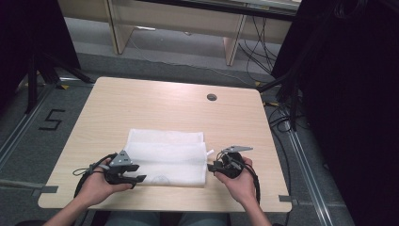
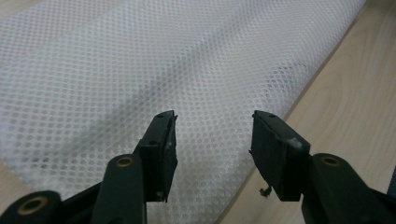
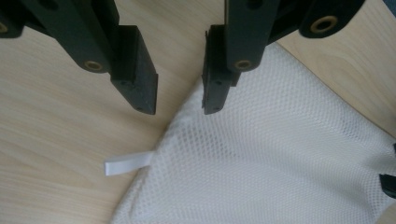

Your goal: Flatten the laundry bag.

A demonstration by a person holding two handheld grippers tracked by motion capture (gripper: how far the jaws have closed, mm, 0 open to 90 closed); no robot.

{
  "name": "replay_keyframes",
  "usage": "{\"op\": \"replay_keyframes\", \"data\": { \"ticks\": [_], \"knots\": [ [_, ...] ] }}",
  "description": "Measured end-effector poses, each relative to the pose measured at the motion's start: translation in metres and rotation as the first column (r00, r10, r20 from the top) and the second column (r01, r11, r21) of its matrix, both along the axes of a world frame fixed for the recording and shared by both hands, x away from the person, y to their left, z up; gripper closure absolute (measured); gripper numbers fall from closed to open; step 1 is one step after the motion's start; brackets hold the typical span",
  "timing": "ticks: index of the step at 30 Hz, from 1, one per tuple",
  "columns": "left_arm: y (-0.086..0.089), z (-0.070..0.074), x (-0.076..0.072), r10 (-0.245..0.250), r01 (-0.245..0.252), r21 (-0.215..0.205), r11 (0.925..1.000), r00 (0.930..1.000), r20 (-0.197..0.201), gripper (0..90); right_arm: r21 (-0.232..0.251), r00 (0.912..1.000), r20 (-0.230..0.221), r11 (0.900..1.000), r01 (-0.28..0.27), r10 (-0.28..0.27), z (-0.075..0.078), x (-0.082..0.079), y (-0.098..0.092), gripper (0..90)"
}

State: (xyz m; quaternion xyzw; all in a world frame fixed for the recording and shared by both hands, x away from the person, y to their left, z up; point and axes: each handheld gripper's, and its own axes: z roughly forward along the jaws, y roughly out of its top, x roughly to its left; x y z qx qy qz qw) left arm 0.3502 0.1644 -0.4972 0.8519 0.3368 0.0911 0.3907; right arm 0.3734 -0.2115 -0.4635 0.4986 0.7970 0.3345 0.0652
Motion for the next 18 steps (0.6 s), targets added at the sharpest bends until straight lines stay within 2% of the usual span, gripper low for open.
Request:
{"op": "replay_keyframes", "data": {
  "ticks": [4,5,7,8,9,10,11,12,13,14,15,16,17,18],
  "knots": [
    [-0.002,-0.002,0.004,0.0,0.0,0.003,1.0,0.9999,-0.011,56.0,-0.001,0.9994,-0.002,0.999,-0.036,0.036,-0.001,0.002,0.003,69.2],
    [-0.006,0.0,0.003,0.012,-0.013,-0.022,0.9997,0.9992,-0.037,58.1,0.02,0.9993,0.025,0.999,-0.029,0.029,-0.004,0.002,0.006,71.1],
    [-0.007,0.001,0.004,0.006,-0.007,-0.021,0.9997,0.9993,-0.037,64.6,0.022,0.9988,0.021,0.999,-0.045,0.044,-0.003,0.001,0.007,72.5],
    [-0.008,0.002,0.004,-0.011,0.01,-0.025,0.9996,0.9992,-0.038,64.6,0.014,0.9986,0.032,0.999,-0.042,0.042,-0.006,0.001,0.009,74.8],
    [-0.012,0.001,0.003,-0.011,0.009,-0.033,0.9994,0.9982,-0.059,71.4,0.002,0.9977,0.003,0.998,-0.068,0.068,-0.004,0.0,0.011,81.2],
    [-0.012,0.001,0.003,-0.011,0.009,-0.033,0.9994,0.9982,-0.059,74.9,0.002,0.9977,0.003,0.998,-0.068,0.068,-0.004,0.0,0.011,81.2],
    [-0.012,0.0,0.001,-0.052,0.051,-0.01,0.9987,0.9954,-0.08,77.2,-0.01,0.9954,-0.002,0.995,-0.096,0.096,-0.001,-0.002,0.014,87.0],
    [-0.014,-0.001,-0.001,-0.047,0.046,-0.012,0.9989,0.9951,-0.087,79.2,-0.041,0.9932,-0.02,0.992,-0.116,0.115,0.001,-0.002,0.016,88.9],
    [-0.014,-0.001,-0.001,-0.047,0.046,-0.012,0.9989,0.9951,-0.087,80.8,-0.041,0.9932,-0.02,0.992,-0.116,0.115,0.001,-0.002,0.016,88.9],
    [-0.015,0.0,-0.003,-0.065,0.064,-0.014,0.9979,0.9933,-0.096,81.8,-0.026,0.9915,0.006,0.991,-0.13,0.13,0.002,-0.008,0.024,90.0],
    [-0.013,0.0,-0.002,-0.096,0.098,0.019,0.995,0.9912,-0.092,82.1,-0.041,0.9865,0.0,0.986,-0.164,0.164,0.003,-0.01,0.028,90.0],
    [-0.013,0.0,-0.002,-0.096,0.098,0.019,0.995,0.9912,-0.092,82.3,-0.041,0.9865,0.0,0.986,-0.164,0.164,0.003,-0.01,0.028,90.0],
    [-0.015,-0.002,-0.002,-0.073,0.073,0.001,0.9973,0.9923,-0.1,82.3,-0.043,0.9853,-0.006,0.984,-0.171,0.171,0.001,-0.013,0.033,90.0],
    [-0.014,-0.005,0.002,-0.076,0.08,0.035,0.9962,0.9915,-0.106,82.1,-0.077,0.9818,-0.019,0.979,-0.19,0.189,0.0,-0.015,0.04,90.0]
  ]
}}
